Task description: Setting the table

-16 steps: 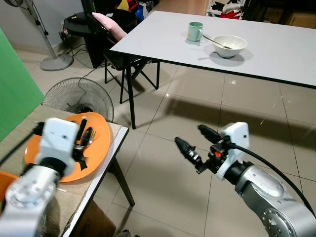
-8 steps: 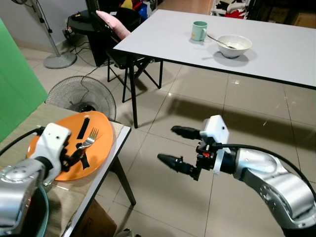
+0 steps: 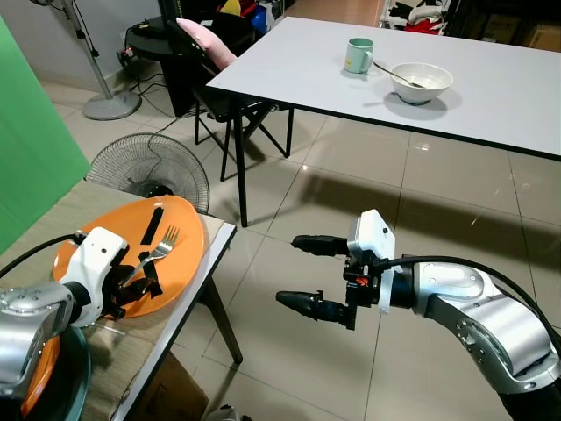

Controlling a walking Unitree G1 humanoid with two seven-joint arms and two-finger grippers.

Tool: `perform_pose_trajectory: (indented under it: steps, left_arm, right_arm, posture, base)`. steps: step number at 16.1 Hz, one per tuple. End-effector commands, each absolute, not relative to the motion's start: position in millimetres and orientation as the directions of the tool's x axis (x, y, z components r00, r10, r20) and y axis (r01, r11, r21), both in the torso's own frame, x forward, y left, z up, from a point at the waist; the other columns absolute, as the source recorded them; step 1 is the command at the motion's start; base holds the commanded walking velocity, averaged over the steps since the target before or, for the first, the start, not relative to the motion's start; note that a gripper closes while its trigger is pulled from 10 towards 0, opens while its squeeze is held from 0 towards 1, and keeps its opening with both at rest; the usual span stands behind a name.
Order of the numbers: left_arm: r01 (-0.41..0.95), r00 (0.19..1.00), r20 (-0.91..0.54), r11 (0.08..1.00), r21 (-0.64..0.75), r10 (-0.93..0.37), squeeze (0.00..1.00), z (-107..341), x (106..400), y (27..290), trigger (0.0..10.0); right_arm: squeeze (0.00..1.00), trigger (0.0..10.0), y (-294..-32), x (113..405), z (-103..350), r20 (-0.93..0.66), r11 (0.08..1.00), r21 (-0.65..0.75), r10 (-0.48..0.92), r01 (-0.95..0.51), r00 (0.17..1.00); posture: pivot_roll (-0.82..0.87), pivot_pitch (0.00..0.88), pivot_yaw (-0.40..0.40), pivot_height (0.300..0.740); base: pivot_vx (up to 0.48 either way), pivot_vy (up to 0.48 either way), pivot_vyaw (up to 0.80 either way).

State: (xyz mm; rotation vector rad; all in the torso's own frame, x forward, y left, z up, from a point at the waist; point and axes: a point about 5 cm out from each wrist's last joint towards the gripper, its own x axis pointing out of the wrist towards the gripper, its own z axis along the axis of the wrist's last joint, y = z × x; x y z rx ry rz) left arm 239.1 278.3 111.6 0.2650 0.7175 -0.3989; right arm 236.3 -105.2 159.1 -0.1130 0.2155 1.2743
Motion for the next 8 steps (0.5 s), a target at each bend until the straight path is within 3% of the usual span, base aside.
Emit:
perform_pose_trajectory:
  steps: [1, 7, 8]
  left_arm:
    - [0.445, 0.677, -0.691, 0.889, 0.11, -0.253, 0.0, 111, 240, 281, 0.0]
    - [0.43, 0.68, -0.696, 0.894, 0.124, -0.23, 0.0, 105, 252, 289, 0.0]
    - [0.433, 0.677, -0.7, 0.893, 0.126, -0.23, 0.0, 105, 253, 289, 0.0]
  right_arm:
    - [1.0, 10.0, -104, 237, 163, -0.23, 0.267, 0.011, 0.939, -0.964, 0.257]
    - [1.0, 10.0, -105, 234, 163, -0.242, 0.227, 0.029, 0.947, -0.974, 0.213]
    - [0.93, 10.0, -106, 234, 163, -0.242, 0.225, 0.03, 0.947, -0.974, 0.212]
  posture:
    - [-0.03, 0.029, 0.053, 0.74]
    - [-0.03, 0.032, 0.053, 0.74]
    - [-0.03, 0.031, 0.053, 0.74]
  base:
    - [0.0, 0.0, 0.0]
    - [0.0, 0.0, 0.0]
    - [0.0, 0.0, 0.0]
